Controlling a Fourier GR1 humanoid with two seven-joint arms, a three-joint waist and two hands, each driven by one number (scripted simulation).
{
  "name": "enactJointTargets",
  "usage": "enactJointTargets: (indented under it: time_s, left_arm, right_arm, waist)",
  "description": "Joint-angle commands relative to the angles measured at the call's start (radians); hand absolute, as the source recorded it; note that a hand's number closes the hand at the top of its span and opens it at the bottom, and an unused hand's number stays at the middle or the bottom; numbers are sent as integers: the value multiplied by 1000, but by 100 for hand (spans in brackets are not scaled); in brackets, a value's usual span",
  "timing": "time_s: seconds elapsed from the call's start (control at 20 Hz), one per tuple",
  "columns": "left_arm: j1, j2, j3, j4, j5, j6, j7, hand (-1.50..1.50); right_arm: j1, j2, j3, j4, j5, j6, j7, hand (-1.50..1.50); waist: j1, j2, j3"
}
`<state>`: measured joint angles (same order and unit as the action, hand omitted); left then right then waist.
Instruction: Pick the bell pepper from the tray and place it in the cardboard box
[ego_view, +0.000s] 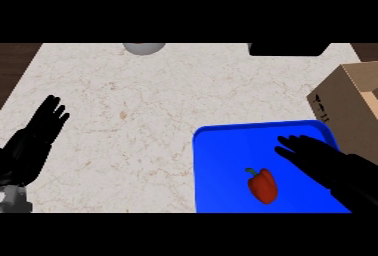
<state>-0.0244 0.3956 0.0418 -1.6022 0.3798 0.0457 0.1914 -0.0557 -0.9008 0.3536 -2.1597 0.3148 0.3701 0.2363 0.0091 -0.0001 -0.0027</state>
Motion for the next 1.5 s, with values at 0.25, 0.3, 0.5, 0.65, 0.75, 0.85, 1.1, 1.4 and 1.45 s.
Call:
enactJointTargets:
  time_s: [0.25,0.3,0.5,0.65,0.75,0.85,1.1,1.4,1.45]
  left_arm:
    - [0,-71,-27,37,-74,20,-25,0]
    - [-35,-13,44,44,-16,-37,4,0]
    - [-26,-32,43,-30,-40,-17,58,0]
    - [22,-68,18,-117,-57,12,119,0]
    - [-13,-67,55,-20,-52,-47,48,0]
    - [-5,-47,69,-98,-51,-21,121,0]
    - [-21,-58,97,-68,-39,-60,133,0]
    - [92,-104,95,-136,-74,-85,73,0]
    - [1,-110,80,-82,-107,-62,101,0]
  right_arm:
    - [-100,177,139,8,43,176,315,-150]
    - [-178,213,108,79,7,229,314,-150]
    - [-148,253,94,106,58,288,292,-150]
    - [-80,249,71,96,114,296,236,-150]
    - [-104,316,85,135,153,313,245,-150]
    - [-115,362,118,154,198,293,250,-150]
    - [-47,314,28,178,262,269,45,-150]
    - [-50,441,111,125,361,293,130,-150]
    - [-98,448,79,158,354,353,143,-150]
  waist:
    - [-7,0,2]
    - [-2,1,2]
    - [-5,0,3]
    - [-7,-1,3]
    - [-7,0,3]
    - [-5,0,3]
    - [-8,0,3]
    - [-4,-1,3]
    - [-7,0,3]
